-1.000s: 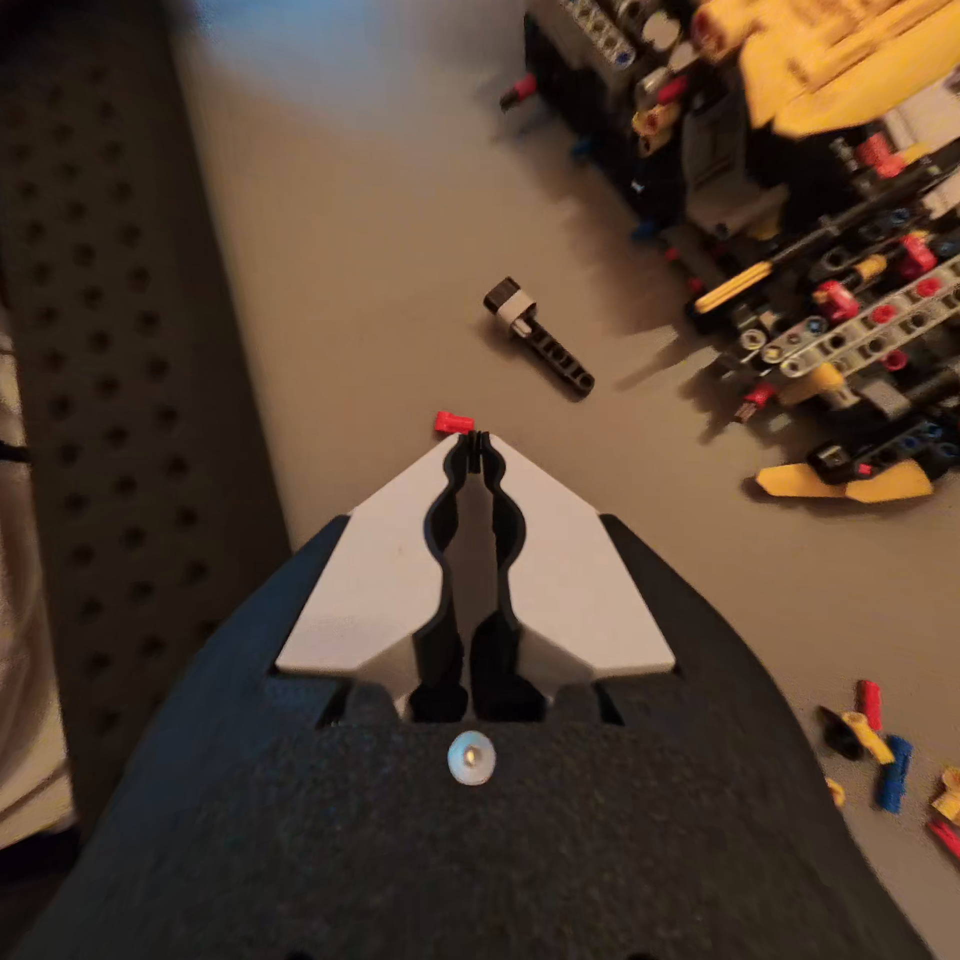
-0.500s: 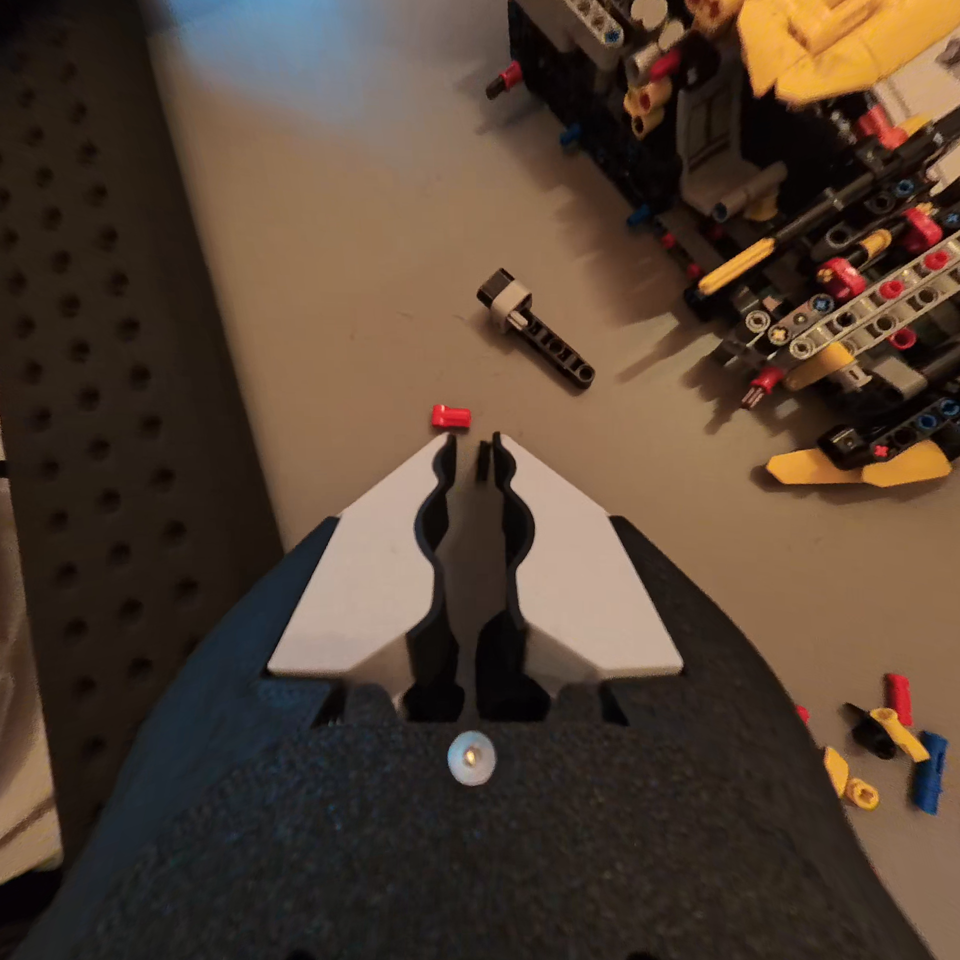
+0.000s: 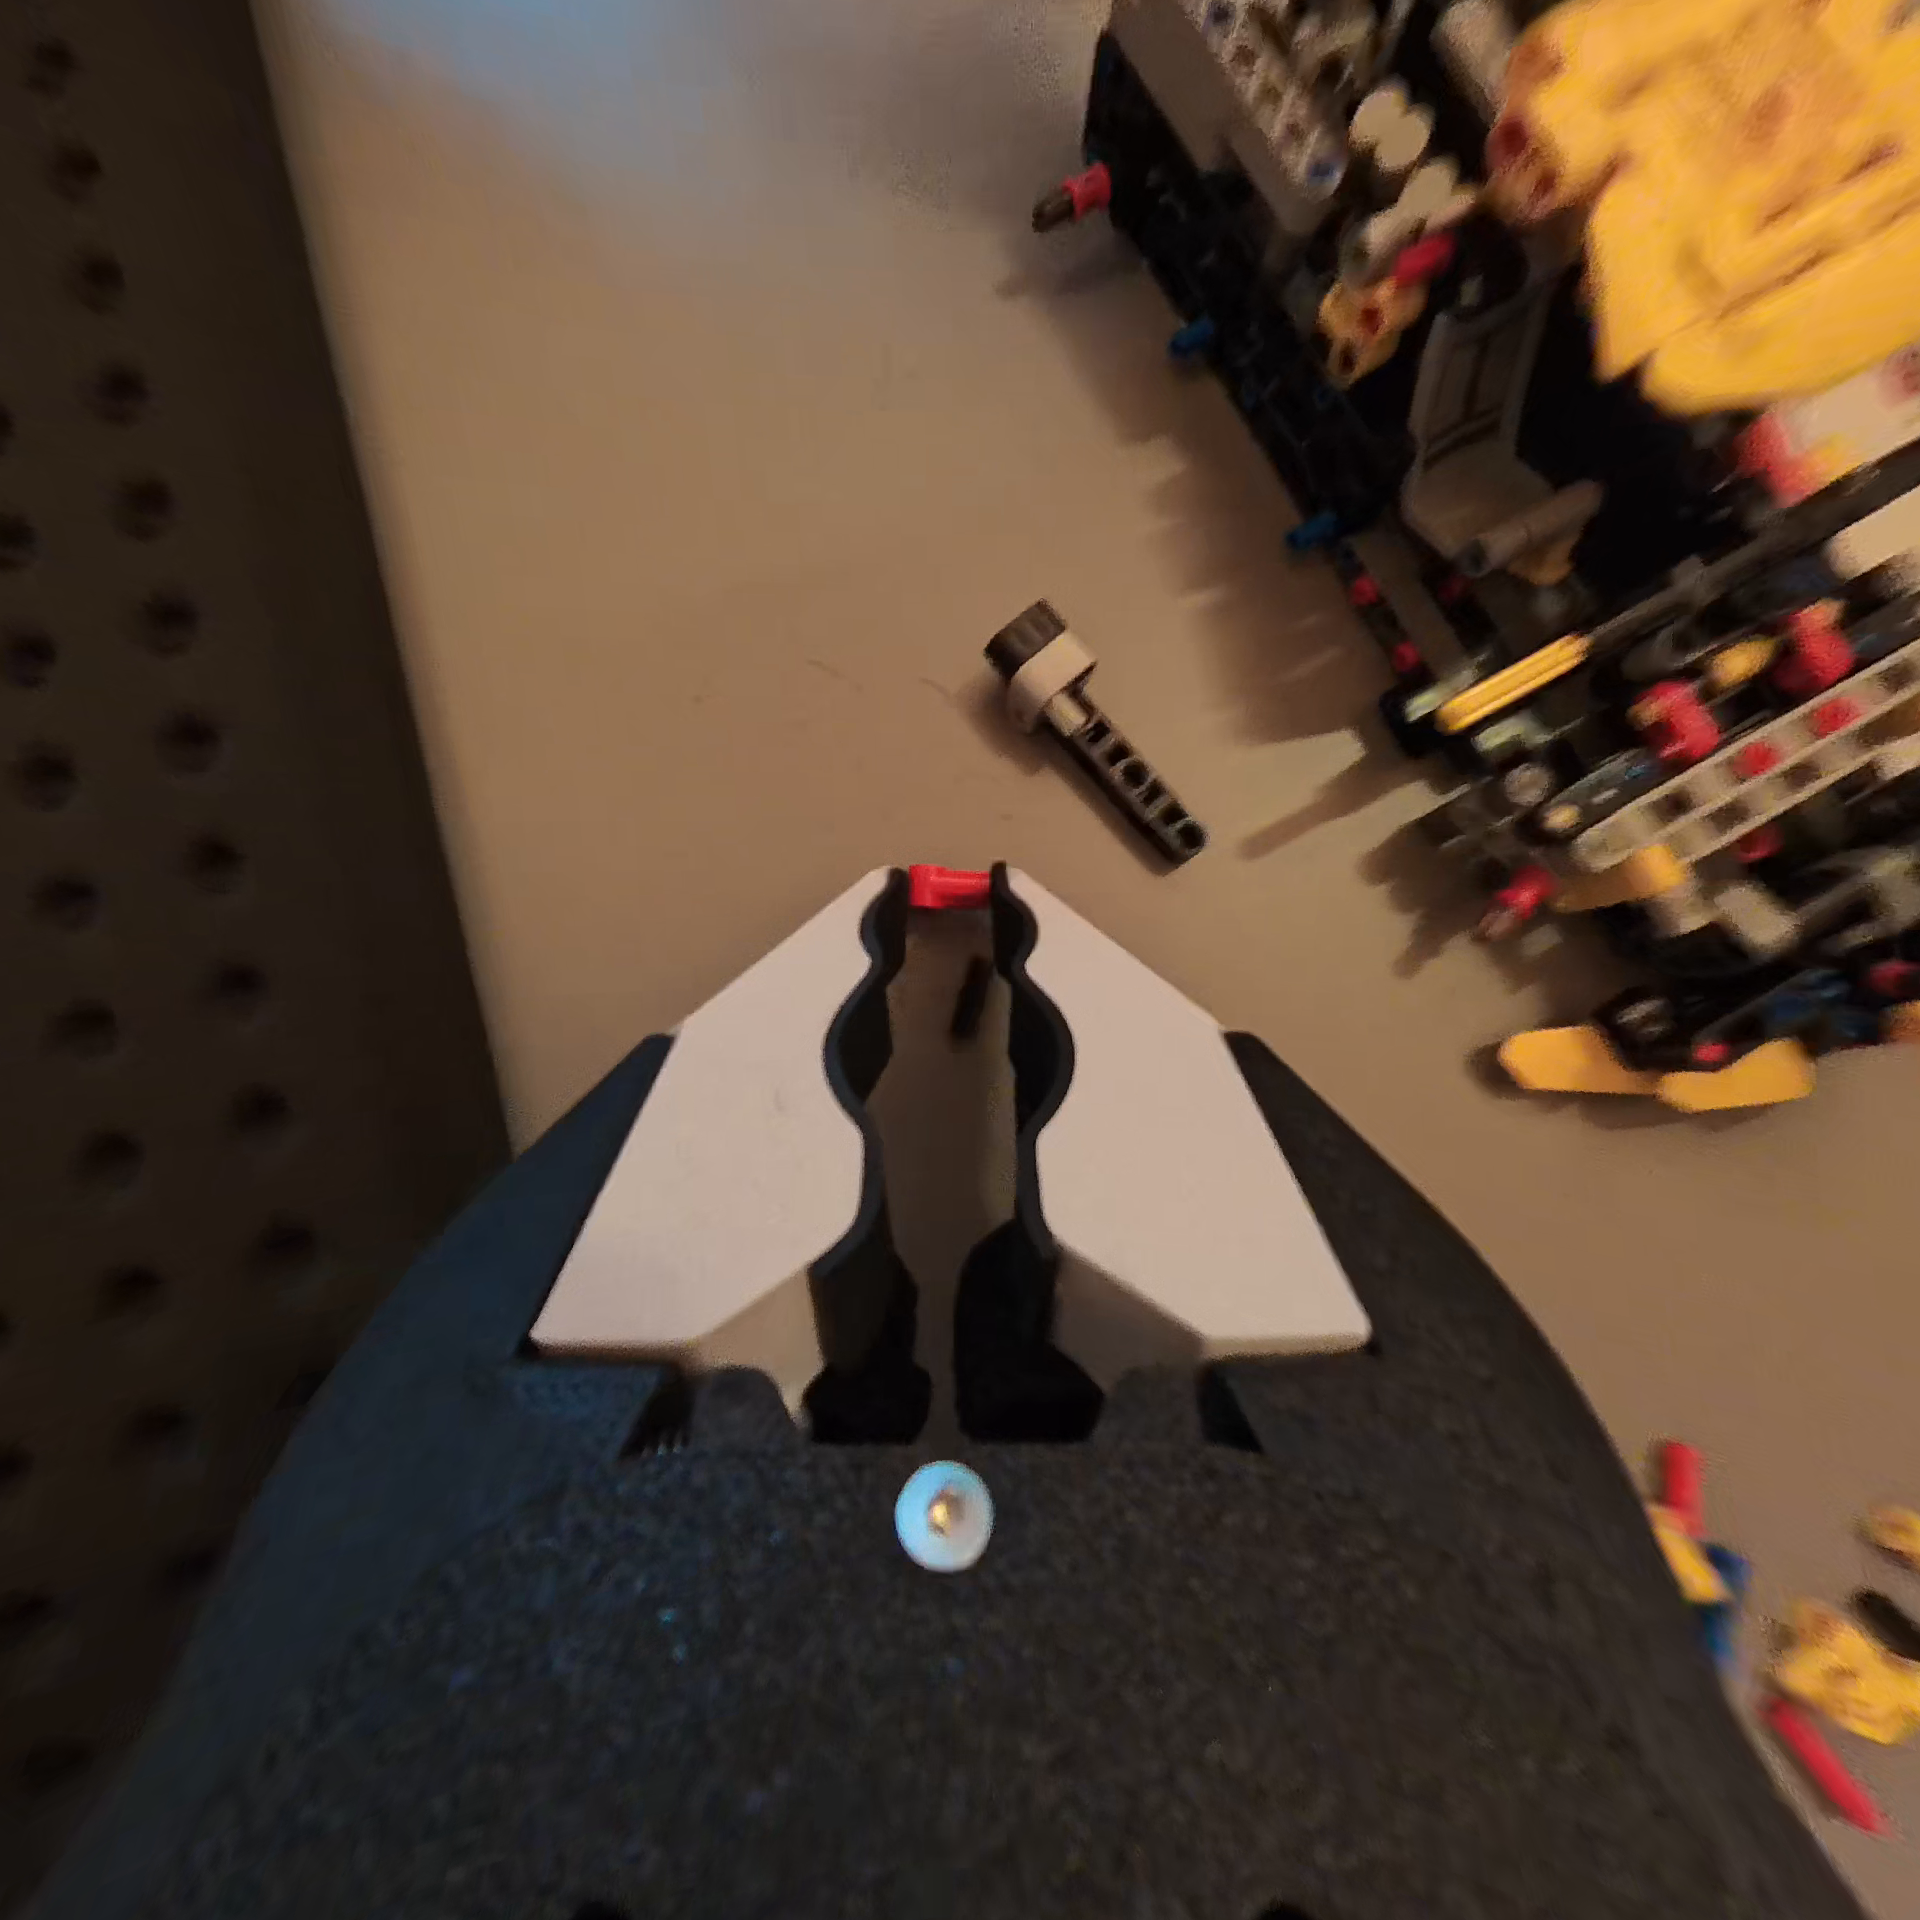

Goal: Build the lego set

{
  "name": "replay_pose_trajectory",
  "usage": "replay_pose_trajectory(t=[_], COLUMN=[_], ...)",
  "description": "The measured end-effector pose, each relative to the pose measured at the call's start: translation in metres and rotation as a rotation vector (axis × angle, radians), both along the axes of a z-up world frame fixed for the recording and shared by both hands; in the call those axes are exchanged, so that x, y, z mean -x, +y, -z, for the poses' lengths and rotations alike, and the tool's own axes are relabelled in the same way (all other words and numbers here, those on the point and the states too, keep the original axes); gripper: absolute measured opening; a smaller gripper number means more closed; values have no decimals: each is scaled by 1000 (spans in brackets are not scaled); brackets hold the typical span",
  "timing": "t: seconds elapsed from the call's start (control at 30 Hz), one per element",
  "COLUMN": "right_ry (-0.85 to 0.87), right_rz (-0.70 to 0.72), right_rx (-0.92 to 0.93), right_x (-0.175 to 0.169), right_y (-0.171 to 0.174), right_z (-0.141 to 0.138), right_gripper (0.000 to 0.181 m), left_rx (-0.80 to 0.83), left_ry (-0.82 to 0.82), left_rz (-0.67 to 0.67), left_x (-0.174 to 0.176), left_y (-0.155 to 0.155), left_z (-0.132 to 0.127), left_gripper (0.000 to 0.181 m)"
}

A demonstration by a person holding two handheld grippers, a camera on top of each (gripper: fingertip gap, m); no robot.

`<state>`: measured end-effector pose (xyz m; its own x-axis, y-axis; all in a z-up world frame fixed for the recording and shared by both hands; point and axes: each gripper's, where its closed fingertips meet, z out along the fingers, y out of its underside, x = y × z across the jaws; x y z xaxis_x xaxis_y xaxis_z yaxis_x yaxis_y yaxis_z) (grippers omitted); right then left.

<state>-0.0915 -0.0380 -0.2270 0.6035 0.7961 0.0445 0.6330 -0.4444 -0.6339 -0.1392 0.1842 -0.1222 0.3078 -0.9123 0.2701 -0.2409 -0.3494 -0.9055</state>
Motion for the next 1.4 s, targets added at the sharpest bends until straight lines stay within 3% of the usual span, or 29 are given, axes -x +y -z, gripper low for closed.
replay_pose_trajectory(t=[0.17,0.3,0.5,0.67,0.9,1.07,1.13,1.2,1.27,1.33,1.4], right_ry=[-69,-217,-307,-354,-299,-268,-142,141,560,918,1293], right_rz=[-57,-145,-221,-245,-269,-206,-125,-1,102,174,106], right_rx=[-477,-776,-826,-824,-811,-798,-831,-770,-479,-165,141], right_x=[6,18,31,32,35,30,29,26,31,36,44], right_y=[44,62,67,67,63,68,70,71,75,79,71], right_z=[-84,-125,-125,-121,-121,-122,-134,-152,-157,-154,-167], right_gripper=[14,14,15,15,14,15,23,31,47,50,53], left_rx=[149,163,223,250,203,204,184,131,-2,-190,-344], left_ry=[-240,-129,-76,-81,-72,-71,-94,-187,-338,-442,-483], left_rz=[451,600,727,767,803,777,750,737,701,668,639], left_x=[-17,-25,-24,-26,-28,-31,-31,-28,-26,-24,-24], left_y=[-98,-135,-160,-167,-176,-170,-163,-157,-152,-154,-158], left_z=[-54,-35,-22,-22,-17,-18,-21,-37,-61,-76,-82], left_gripper=[34,34,33,8,9,7,7,7,7,7,7])
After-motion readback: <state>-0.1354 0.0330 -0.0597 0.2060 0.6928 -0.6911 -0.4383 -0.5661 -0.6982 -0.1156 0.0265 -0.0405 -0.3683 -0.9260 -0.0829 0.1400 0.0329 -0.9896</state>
